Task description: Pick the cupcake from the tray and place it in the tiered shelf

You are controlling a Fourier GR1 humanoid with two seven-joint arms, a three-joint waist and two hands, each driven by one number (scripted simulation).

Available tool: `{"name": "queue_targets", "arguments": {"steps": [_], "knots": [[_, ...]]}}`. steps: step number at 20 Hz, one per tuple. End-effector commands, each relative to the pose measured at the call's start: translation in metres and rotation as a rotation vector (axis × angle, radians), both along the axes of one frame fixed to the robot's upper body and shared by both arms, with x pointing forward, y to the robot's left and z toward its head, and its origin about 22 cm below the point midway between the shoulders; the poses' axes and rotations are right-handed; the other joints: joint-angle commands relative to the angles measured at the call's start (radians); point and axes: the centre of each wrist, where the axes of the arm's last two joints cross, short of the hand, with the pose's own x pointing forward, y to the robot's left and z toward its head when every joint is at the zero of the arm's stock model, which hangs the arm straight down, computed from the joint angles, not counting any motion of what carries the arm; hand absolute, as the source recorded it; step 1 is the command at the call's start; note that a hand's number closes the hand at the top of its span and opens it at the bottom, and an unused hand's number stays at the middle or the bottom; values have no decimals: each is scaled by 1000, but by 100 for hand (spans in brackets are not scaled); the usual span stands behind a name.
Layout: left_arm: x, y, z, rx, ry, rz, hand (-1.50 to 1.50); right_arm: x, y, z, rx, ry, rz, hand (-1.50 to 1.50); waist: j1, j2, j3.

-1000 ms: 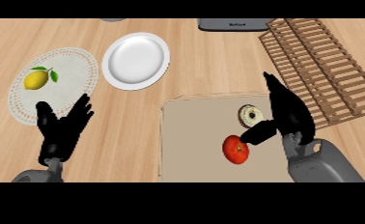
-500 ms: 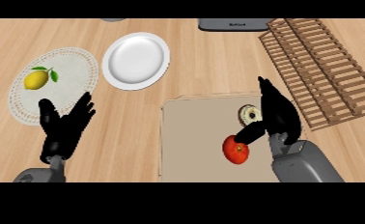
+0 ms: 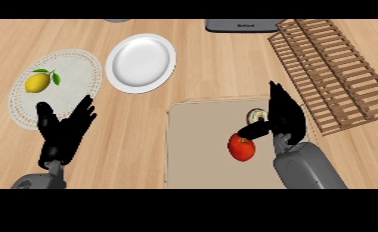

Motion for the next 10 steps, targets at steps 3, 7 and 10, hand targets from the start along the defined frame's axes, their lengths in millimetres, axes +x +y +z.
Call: {"name": "queue_targets", "arguments": {"steps": [3, 7, 10], "knots": [[-1, -7, -11, -3, 3, 20, 0, 6, -3, -7, 8, -31, 0, -150, -1, 1, 0], [4, -1, 6, -12, 0, 9, 0, 0, -8, -9, 4, -42, 21, -150, -2, 1, 0], [-6, -17, 17, -2, -4, 12, 0, 20, -12, -32, 15, -54, 19, -150, 3, 1, 1]]}}
